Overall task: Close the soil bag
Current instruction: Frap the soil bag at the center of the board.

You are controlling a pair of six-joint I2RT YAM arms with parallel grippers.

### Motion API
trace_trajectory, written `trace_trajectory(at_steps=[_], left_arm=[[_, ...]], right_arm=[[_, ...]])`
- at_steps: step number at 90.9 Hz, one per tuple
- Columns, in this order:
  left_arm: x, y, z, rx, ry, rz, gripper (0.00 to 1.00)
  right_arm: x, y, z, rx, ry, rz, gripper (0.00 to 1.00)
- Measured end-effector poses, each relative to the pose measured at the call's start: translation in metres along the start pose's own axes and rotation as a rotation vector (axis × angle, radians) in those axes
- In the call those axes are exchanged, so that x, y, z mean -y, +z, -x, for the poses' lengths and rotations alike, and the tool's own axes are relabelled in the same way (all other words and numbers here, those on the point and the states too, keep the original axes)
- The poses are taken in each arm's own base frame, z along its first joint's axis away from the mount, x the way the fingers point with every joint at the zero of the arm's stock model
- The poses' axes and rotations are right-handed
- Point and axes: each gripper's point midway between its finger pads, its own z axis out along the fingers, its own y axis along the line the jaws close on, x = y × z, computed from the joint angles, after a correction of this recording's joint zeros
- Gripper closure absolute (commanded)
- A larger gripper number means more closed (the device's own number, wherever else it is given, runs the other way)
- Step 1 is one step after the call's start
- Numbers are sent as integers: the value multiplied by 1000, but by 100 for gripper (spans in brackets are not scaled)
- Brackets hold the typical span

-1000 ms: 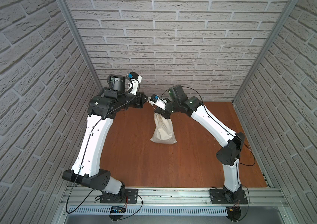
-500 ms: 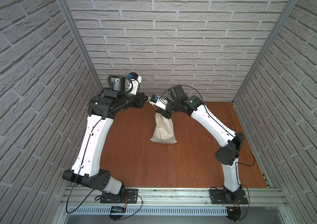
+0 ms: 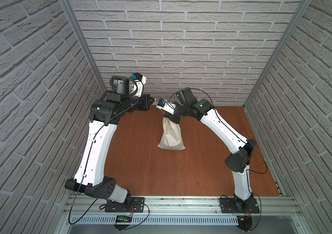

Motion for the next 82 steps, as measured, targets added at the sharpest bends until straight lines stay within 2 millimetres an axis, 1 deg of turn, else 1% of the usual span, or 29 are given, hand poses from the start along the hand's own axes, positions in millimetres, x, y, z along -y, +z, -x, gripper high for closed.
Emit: trace_trajectory(at_steps=[10, 21, 29, 54, 82], left_arm=[[2, -3, 4, 14, 3, 0, 100], [2, -8, 8, 27, 4, 4, 100], [1, -8, 10, 31, 3, 7, 100], [-2, -7, 7, 16, -13, 14, 100], [-10, -9, 3, 2, -30, 34, 100]], right_arm=[[1, 0, -5, -23, 0, -8, 89], [5, -1, -7, -36, -7, -30, 89], [7, -2, -8, -47, -15, -49, 88], [8, -1, -14, -83, -18, -65, 88], [8, 10, -21, -97, -14, -57, 88]])
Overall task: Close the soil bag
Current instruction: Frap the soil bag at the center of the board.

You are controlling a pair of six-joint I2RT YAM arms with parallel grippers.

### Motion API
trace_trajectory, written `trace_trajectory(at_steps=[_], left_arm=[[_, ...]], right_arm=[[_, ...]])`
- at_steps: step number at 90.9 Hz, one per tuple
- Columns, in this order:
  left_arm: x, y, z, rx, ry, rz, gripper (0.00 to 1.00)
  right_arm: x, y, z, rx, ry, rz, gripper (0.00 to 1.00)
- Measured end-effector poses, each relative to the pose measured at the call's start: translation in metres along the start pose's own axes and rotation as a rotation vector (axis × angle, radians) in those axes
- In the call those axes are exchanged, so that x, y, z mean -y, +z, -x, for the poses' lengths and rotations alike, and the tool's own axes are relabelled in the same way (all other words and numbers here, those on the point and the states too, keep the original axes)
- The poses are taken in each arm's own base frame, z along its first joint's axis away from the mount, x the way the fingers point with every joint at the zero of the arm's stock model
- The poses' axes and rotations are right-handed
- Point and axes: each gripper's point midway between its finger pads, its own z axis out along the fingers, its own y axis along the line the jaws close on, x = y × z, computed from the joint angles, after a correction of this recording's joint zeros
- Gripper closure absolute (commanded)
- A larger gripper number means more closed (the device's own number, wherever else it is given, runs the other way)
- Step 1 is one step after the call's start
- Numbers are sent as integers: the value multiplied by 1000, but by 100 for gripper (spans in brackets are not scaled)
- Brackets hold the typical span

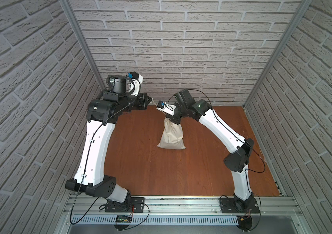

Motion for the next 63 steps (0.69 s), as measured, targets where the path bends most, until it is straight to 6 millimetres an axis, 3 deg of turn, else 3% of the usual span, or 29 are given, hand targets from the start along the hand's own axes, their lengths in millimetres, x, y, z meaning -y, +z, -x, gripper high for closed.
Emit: trace_trajectory(at_steps=[36, 63], left_arm=[[-6, 4, -5, -7, -8, 11, 100], [-33, 15, -35, 13, -52, 93, 100]], right_arm=[[1, 3, -5, 1, 42, -20, 97], [0, 1, -29, 5, 186, -69, 97]])
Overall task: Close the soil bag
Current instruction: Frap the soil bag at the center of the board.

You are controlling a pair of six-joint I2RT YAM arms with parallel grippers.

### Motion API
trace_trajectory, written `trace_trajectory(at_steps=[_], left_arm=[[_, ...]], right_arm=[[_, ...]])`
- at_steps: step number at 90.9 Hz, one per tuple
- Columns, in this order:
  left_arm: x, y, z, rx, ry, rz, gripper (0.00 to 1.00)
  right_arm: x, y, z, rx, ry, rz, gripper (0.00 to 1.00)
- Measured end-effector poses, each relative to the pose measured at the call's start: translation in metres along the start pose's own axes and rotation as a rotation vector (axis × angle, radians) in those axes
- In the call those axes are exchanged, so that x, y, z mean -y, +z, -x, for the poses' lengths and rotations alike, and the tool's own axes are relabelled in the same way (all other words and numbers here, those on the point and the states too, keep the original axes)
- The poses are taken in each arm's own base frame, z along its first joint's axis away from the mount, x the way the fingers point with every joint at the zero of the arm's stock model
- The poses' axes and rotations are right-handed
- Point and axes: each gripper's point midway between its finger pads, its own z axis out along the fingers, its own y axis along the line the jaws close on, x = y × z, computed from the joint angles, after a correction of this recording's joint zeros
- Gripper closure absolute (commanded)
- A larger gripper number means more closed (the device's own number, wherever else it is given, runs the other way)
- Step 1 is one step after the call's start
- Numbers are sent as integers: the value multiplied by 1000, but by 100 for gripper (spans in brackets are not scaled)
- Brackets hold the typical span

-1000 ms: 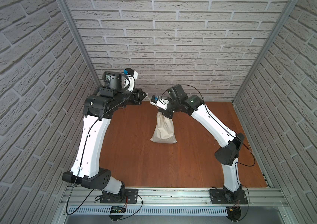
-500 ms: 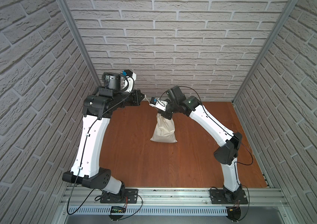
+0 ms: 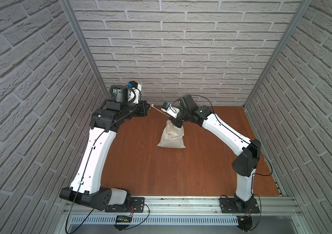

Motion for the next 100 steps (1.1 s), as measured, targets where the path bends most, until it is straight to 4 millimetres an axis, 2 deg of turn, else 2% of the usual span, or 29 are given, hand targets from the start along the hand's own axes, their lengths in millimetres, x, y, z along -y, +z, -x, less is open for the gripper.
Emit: trace_trajectory(at_steps=[26, 43, 61, 87, 100], left_arm=[[-25, 4, -18, 70, -22, 86, 100], [-43, 16, -38, 108, -67, 121, 100], [-51, 33, -55, 141, -90, 135, 100], [-65, 70, -105, 113, -74, 180, 100], [-67, 87, -128, 80, -58, 176, 100]], right_arm=[[3, -7, -1, 57, 82, -28, 97], [5, -10, -7, 58, 138, -24, 97], [10, -16, -15, 38, 197, -30, 97], [9, -31, -34, -17, 273, -29, 97], [6, -40, -33, -15, 292, -26, 97]])
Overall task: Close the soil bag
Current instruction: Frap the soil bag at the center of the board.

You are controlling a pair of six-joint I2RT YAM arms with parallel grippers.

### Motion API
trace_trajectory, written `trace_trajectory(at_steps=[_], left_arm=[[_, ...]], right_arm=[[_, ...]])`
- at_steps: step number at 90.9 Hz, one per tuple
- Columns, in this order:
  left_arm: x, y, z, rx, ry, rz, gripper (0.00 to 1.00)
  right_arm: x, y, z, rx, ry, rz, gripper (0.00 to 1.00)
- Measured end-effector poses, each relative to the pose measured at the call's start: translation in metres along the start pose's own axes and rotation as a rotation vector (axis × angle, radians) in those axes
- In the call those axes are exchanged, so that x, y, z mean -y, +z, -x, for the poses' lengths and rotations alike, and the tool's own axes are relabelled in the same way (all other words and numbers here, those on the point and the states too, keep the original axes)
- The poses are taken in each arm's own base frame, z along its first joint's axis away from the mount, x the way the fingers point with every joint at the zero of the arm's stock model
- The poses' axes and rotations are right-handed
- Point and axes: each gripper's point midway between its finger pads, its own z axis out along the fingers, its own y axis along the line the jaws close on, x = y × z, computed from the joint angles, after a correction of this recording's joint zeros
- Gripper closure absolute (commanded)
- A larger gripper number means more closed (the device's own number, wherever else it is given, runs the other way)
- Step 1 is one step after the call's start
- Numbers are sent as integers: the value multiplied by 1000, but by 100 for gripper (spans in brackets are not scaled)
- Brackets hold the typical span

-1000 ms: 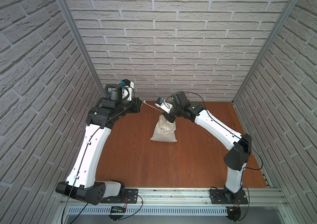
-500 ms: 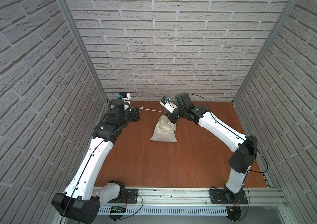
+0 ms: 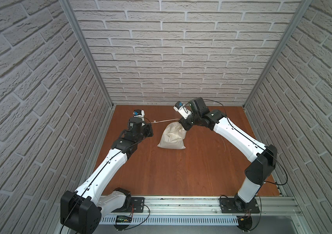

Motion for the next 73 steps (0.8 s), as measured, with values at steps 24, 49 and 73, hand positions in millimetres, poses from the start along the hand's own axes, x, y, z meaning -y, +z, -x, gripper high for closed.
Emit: trace_trajectory(at_steps=[24, 49, 73], left_arm=[[-2, 20, -37, -55, 19, -18, 100], [-9, 25, -60, -90, 52, -17, 100], [-12, 18, -64, -78, 80, -16, 100]], right_arm=[[-25, -8, -8, -24, -18, 43, 97], [-67, -14, -8, -32, -7, 173, 97], [-80, -35, -6, -10, 45, 238, 97]])
